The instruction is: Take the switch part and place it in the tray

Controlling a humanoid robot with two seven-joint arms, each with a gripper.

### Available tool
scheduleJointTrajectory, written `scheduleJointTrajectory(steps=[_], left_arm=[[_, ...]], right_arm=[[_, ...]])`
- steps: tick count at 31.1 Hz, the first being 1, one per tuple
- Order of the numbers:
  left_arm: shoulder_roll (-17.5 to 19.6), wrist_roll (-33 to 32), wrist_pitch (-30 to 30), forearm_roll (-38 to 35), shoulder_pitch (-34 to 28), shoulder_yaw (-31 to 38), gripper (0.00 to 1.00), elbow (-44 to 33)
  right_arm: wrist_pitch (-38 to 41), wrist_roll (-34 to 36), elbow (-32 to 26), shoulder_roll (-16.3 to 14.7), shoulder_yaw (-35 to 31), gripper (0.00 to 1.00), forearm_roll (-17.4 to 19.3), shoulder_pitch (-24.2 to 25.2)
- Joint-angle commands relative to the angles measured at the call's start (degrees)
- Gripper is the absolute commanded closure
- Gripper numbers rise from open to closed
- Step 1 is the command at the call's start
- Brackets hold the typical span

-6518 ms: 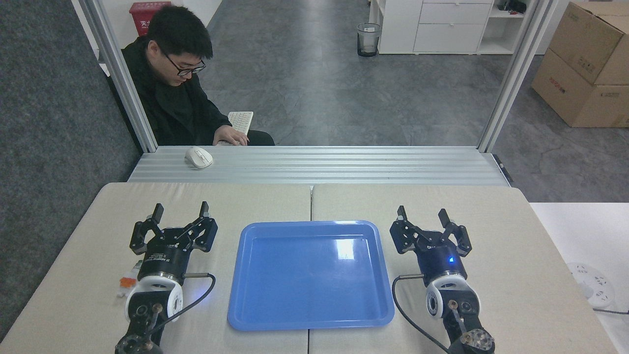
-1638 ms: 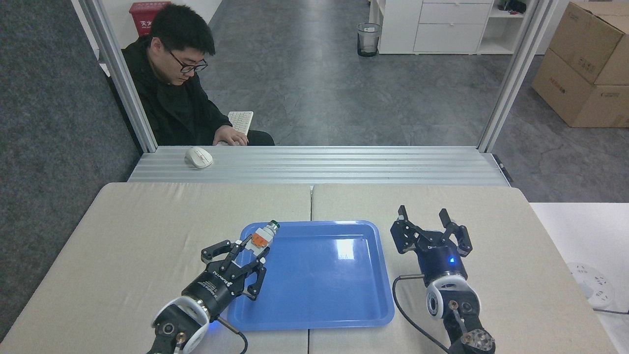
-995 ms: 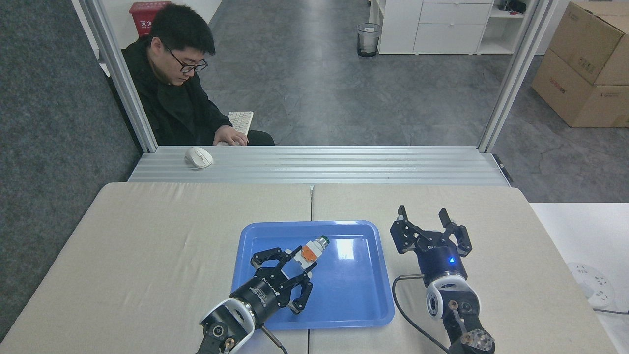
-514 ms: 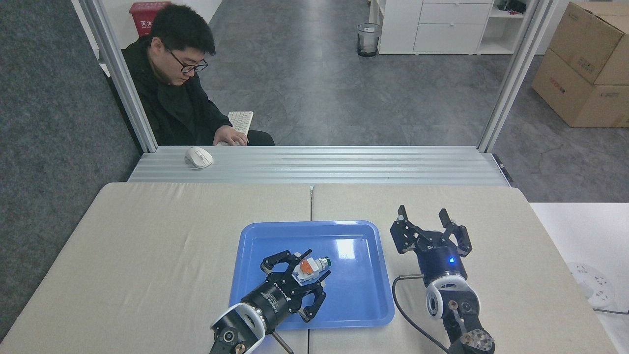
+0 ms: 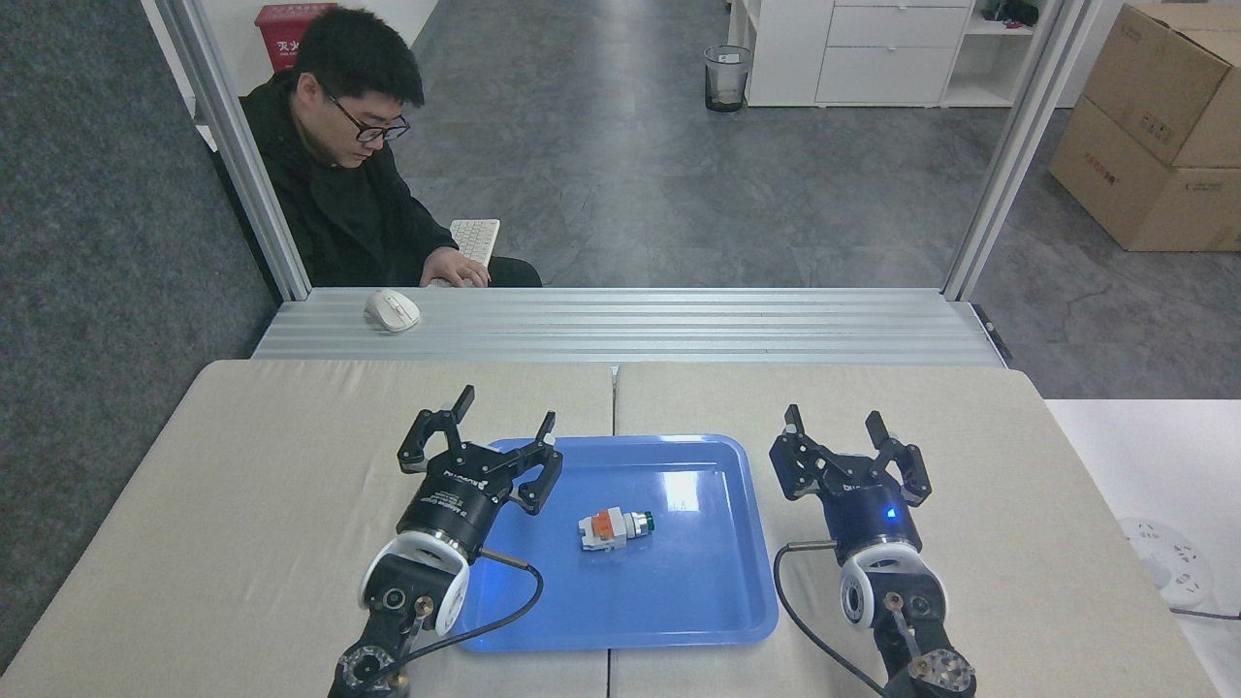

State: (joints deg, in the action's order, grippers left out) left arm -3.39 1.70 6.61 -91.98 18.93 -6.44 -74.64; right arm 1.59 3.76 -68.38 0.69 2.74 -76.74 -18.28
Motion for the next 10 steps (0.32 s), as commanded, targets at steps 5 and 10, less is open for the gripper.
scheduleJointTrajectory(steps=[5, 10], left_arm=[[3.8, 0.3, -5.6, 6.6, 1.0, 6.8, 0.01, 4.9], [3.9, 0.3, -5.8, 7.0, 1.1, 7.1, 0.01, 4.9]], right_arm=[[0.0, 0.0, 0.0, 0.0, -0.1, 0.0, 0.0, 0.0], [0.0, 0.0, 0.0, 0.0, -0.1, 0.0, 0.0, 0.0]])
